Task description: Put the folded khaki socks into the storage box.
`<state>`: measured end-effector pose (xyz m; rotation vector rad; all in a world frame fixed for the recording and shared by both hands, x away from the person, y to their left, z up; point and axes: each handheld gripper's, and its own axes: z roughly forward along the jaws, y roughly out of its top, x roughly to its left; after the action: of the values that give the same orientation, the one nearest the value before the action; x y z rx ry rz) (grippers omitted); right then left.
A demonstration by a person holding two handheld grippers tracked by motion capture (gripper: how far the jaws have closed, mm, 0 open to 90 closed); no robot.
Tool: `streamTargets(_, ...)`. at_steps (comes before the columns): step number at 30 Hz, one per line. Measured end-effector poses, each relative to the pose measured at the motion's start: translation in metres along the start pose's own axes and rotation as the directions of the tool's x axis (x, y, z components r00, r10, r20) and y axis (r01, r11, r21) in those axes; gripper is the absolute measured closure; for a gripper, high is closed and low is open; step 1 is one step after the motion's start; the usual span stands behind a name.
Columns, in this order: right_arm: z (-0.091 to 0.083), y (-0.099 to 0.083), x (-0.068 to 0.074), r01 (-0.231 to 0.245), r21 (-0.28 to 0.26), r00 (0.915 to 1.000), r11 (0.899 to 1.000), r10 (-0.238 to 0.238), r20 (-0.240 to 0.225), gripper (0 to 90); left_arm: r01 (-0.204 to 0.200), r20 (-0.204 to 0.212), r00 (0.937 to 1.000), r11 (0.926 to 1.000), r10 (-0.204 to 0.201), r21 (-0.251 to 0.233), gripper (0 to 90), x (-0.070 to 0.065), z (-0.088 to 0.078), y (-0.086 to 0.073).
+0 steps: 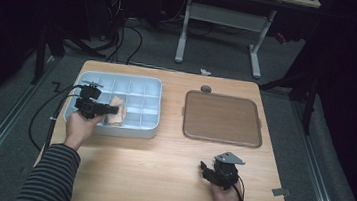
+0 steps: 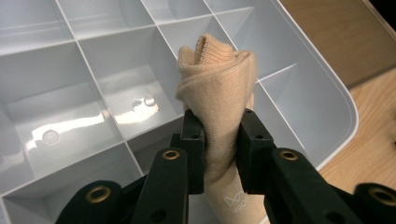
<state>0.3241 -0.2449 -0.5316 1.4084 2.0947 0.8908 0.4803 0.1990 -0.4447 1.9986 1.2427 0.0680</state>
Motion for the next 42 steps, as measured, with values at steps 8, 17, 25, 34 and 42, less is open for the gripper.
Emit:
streamTargets(8, 0.000, 0.000, 0.001, 0.005, 0.001, 1.0000, 1.000, -0.005, -0.004, 37.4, 0.014, 0.009, 0.9999, 0.9996, -0.014, 0.026, 75.7, -0.003, 0.009, 0.000)
streamTargets(17, 0.000, 0.000, 0.001, 0.006, 0.002, 1.0000, 1.000, -0.006, -0.004, 37.4, 0.014, 0.017, 0.9997, 0.9993, -0.015, 0.035, 75.7, 0.001, 0.011, -0.004)
streamTargets(25, 0.000, 0.000, 0.001, 0.005, 0.001, 1.0000, 1.000, -0.005, -0.005, 37.4, 0.036, 0.001, 0.9993, 0.9977, -0.036, 0.057, 75.9, 0.003, 0.014, -0.005)
streamTargets(34, 0.000, 0.000, 0.001, 0.009, 0.000, 0.9999, 1.000, -0.009, -0.009, 37.2, 0.036, -0.015, 0.9993, 0.9964, -0.035, 0.077, 76.0, 0.003, 0.015, -0.005)
streamTargets(42, 0.001, 0.001, 0.001, 0.011, 0.000, 0.9999, 1.000, -0.011, -0.011, 37.1, 0.038, -0.011, 0.9992, 0.9952, -0.037, 0.090, 76.3, 0.005, 0.015, -0.005)
